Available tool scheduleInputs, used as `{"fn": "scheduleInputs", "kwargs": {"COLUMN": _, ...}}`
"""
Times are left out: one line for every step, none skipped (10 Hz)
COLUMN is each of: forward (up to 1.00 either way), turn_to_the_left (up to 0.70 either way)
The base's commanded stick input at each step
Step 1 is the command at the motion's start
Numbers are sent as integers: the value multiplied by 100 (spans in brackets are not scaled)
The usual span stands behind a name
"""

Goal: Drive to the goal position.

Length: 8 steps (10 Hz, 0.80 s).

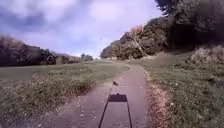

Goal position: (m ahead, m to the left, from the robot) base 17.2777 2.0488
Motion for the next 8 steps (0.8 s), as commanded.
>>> {"fn": "scheduleInputs", "kwargs": {"forward": 4, "turn_to_the_left": 0}}
{"fn": "scheduleInputs", "kwargs": {"forward": 4, "turn_to_the_left": 0}}
{"fn": "scheduleInputs", "kwargs": {"forward": 4, "turn_to_the_left": 0}}
{"fn": "scheduleInputs", "kwargs": {"forward": 4, "turn_to_the_left": 0}}
{"fn": "scheduleInputs", "kwargs": {"forward": 4, "turn_to_the_left": 0}}
{"fn": "scheduleInputs", "kwargs": {"forward": 4, "turn_to_the_left": 0}}
{"fn": "scheduleInputs", "kwargs": {"forward": 4, "turn_to_the_left": 0}}
{"fn": "scheduleInputs", "kwargs": {"forward": 4, "turn_to_the_left": 0}}
